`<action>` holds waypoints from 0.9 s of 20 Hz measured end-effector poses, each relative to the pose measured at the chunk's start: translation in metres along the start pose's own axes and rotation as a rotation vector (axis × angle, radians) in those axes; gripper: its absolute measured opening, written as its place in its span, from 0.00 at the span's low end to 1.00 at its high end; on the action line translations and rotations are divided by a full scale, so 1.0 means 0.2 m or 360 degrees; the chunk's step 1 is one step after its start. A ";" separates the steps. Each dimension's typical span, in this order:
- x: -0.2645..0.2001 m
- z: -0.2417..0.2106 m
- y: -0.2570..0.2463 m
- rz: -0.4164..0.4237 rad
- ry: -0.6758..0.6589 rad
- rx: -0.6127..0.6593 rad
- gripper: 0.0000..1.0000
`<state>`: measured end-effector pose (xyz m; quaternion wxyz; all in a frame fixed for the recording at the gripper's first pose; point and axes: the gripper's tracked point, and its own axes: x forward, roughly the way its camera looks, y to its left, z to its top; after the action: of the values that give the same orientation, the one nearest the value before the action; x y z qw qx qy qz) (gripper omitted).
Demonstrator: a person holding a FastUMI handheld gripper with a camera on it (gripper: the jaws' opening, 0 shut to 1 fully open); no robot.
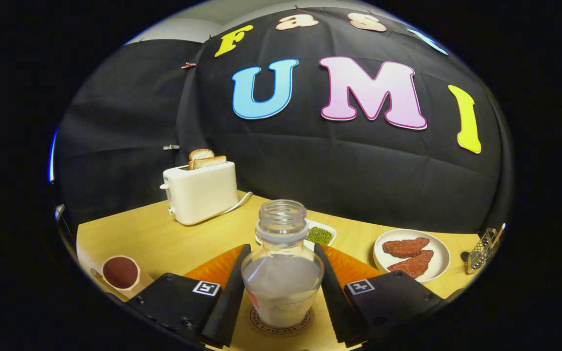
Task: Take the bottle from table, then pour the juice into the cup, finally place the bottle on the coaster
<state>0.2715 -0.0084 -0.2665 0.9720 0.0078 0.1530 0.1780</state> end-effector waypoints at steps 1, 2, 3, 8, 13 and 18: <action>0.00 -0.01 0.01 0.0009 0.0005 -0.0004 0.78; -0.01 -0.01 0.01 0.0015 0.0009 -0.0004 0.80; -0.01 -0.01 0.01 0.0013 0.0015 -0.0005 0.85; -0.08 0.02 -0.02 -0.0033 0.0002 -0.0026 0.98; -0.23 0.08 -0.04 -0.0086 -0.0036 -0.0050 0.98; -0.48 0.31 -0.04 -0.0153 -0.0131 -0.0055 0.98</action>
<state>0.2064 -0.0472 -0.1801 0.9849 -0.0090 0.1099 0.1334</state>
